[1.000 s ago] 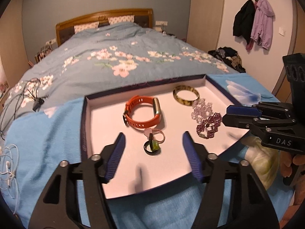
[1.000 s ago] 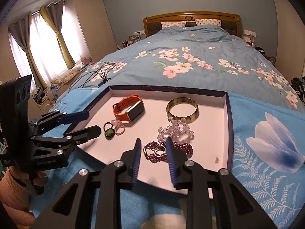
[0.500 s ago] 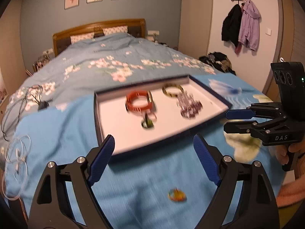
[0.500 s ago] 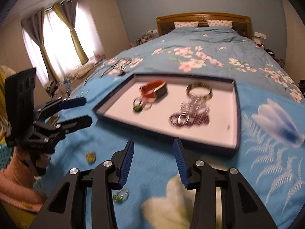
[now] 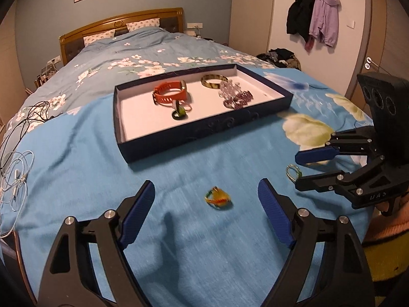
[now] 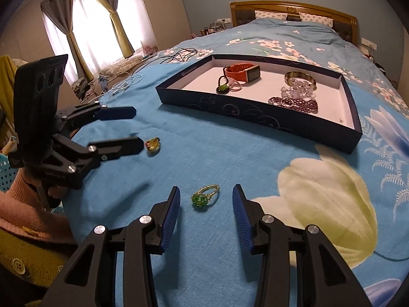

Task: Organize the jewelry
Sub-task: 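Withdraw both tools from the box toward the jewelry on the bedspread, then grasp the green stone ring with the right tool while the left tool grasps the yellow-red pendant, then carry the green ring and yellow-red pendant over the box lid, then lower the ring and pendant into the box lid and open both tools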

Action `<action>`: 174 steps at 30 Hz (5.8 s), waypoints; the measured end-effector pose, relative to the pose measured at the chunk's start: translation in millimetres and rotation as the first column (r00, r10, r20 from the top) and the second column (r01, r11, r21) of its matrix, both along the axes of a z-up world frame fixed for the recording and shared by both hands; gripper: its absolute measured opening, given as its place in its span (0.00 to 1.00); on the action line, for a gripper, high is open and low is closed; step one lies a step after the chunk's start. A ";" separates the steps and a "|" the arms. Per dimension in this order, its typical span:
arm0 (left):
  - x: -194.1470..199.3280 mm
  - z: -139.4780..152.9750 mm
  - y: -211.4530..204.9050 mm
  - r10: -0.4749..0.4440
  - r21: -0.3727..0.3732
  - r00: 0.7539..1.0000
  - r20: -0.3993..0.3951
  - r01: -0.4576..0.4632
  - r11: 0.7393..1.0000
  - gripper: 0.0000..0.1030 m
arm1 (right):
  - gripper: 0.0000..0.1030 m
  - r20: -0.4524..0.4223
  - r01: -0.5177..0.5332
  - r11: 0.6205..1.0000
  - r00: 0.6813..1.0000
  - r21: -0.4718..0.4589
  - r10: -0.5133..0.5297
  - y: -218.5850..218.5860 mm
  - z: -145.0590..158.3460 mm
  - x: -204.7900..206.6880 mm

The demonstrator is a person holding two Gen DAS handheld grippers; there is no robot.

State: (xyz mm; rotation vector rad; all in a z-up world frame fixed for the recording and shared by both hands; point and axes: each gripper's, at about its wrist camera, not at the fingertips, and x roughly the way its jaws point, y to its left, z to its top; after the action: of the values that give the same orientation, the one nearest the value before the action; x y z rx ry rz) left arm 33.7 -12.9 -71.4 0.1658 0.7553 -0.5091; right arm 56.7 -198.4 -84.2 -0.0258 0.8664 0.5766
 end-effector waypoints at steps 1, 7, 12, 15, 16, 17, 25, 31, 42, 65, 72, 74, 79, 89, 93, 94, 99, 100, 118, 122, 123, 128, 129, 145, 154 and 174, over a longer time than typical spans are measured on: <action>-0.5 -1.4 -1.3 -0.003 0.005 1.000 -0.004 0.003 1.000 0.76 | 0.39 0.001 0.000 1.000 1.000 -0.002 0.000 1.1 0.3 -0.8; 1.4 -4.1 -9.6 -0.022 0.009 0.999 -0.027 0.023 1.000 0.69 | 0.35 0.024 -0.005 0.998 1.000 -0.057 0.006 7.7 0.7 -6.6; 7.6 -9.9 -14.7 -0.024 0.012 0.998 -0.065 0.025 1.000 0.60 | 0.19 0.044 0.015 0.995 0.999 -0.096 -0.011 7.7 -0.2 -5.9; 11.5 -13.0 -15.4 -0.021 0.013 0.996 -0.087 0.022 1.000 0.52 | 0.13 0.045 0.027 0.995 0.999 -0.097 -0.023 4.2 -0.6 -4.7; 12.4 -13.5 -15.6 -0.023 0.011 0.995 -0.094 0.024 1.000 0.47 | 0.13 0.043 0.031 0.995 0.999 -0.093 -0.027 2.6 -0.5 -4.2; 13.1 -14.3 -15.8 -0.025 0.009 0.995 -0.101 0.026 1.000 0.44 | 0.13 0.043 0.033 0.995 0.999 -0.091 -0.029 1.6 -0.5 -3.8; 17.3 -16.5 -13.8 -0.001 0.012 0.993 -0.114 0.002 1.000 0.32 | 0.14 0.041 0.051 0.994 0.998 -0.092 -0.047 -2.1 0.4 0.6; 17.8 -16.3 -12.6 0.007 0.010 0.993 -0.116 -0.006 1.000 0.30 | 0.16 0.042 0.067 0.994 0.997 -0.089 -0.063 -3.3 0.8 4.3; 15.4 -17.0 -13.2 0.015 0.023 0.994 -0.112 -0.012 1.000 0.27 | 0.14 0.046 0.068 0.993 0.997 -0.093 -0.064 -3.5 0.6 8.3; 14.8 -7.6 -10.7 0.026 -0.015 0.996 -0.083 -0.027 1.000 0.18 | 0.10 0.065 0.100 0.993 0.993 -0.058 -0.097 -11.0 5.2 12.4; 18.1 4.0 -10.8 0.035 -0.045 0.998 -0.051 -0.037 0.998 0.18 | 0.10 0.092 0.121 0.992 0.989 -0.033 -0.118 -17.4 13.9 14.5; 18.9 6.8 -11.7 0.035 -0.051 0.998 -0.044 -0.037 0.998 0.18 | 0.10 0.106 0.130 0.991 0.986 -0.019 -0.127 -19.1 18.6 16.3; 21.1 15.4 -15.9 0.031 -0.060 0.999 -0.019 -0.032 0.998 0.18 | 0.10 0.131 0.142 0.990 0.981 -0.005 -0.140 -22.2 26.6 19.7; 27.3 27.5 -21.9 0.031 -0.066 0.999 0.016 -0.030 0.997 0.18 | 0.10 0.159 0.161 0.987 0.974 0.024 -0.163 -28.5 36.6 26.0; 30.7 32.7 -23.5 0.036 -0.073 0.999 0.029 -0.033 0.997 0.18 | 0.10 0.168 0.167 0.985 0.971 0.034 -0.170 -30.0 39.7 29.0; 31.6 33.6 -24.2 0.037 -0.074 0.999 0.032 -0.034 0.997 0.18 | 0.10 0.170 0.167 0.985 0.970 0.036 -0.171 -30.8 40.4 29.7; 34.5 38.4 -26.1 0.045 -0.077 0.998 0.044 -0.041 0.996 0.18 | 0.10 0.183 0.171 0.984 0.967 0.041 -0.176 -31.3 44.0 32.6; 35.4 39.2 -25.9 0.046 -0.078 0.998 0.046 -0.043 0.996 0.18 | 0.10 0.187 0.173 0.984 0.966 0.042 -0.177 -31.4 44.7 33.3; 47.6 48.3 -28.5 0.062 -0.088 0.996 0.071 -0.056 0.995 0.18 | 0.10 0.212 0.185 0.980 0.958 0.070 -0.196 -38.0 54.7 46.2; 50.5 48.7 -29.0 0.067 -0.088 0.995 0.071 -0.061 0.994 0.18 | 0.10 0.211 0.185 0.980 0.957 0.074 -0.197 -38.6 55.3 49.0; 51.6 48.8 -29.0 0.069 -0.088 0.995 0.071 -0.063 0.994 0.18 | 0.10 0.212 0.185 0.980 0.957 0.075 -0.197 -38.8 55.6 50.1; 56.4 49.9 -30.0 0.071 -0.088 0.995 0.072 -0.064 0.994 0.18 | 0.10 0.214 0.187 0.979 0.956 0.075 -0.199 -38.9 56.7 53.8; 57.7 49.9 -30.8 0.071 -0.087 0.995 0.074 -0.065 0.994 0.18 | 0.10 0.215 0.188 0.979 0.956 0.074 -0.199 -38.8 57.1 55.2; 69.3 53.1 -35.0 0.075 -0.081 0.994 0.079 -0.068 0.994 0.18 | 0.10 0.211 0.187 0.979 0.957 0.078 -0.200 -41.2 59.3 61.4; 77.8 54.2 -35.6 0.080 -0.079 0.993 0.083 -0.073 0.994 0.18 | 0.10 0.206 0.196 0.978 0.957 0.072 -0.206 -43.7 58.4 71.7; 90.0 50.7 -36.3 0.086 -0.074 0.993 0.079 -0.081 0.994 0.18 | 0.10 0.205 0.199 0.977 0.956 0.070 -0.210 -43.4 56.3 76.0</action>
State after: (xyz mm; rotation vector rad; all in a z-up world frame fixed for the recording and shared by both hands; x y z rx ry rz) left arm 123.7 -49.2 -20.7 0.0886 0.6601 -0.4460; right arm 132.7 -241.8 -27.9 0.0458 0.6381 0.3916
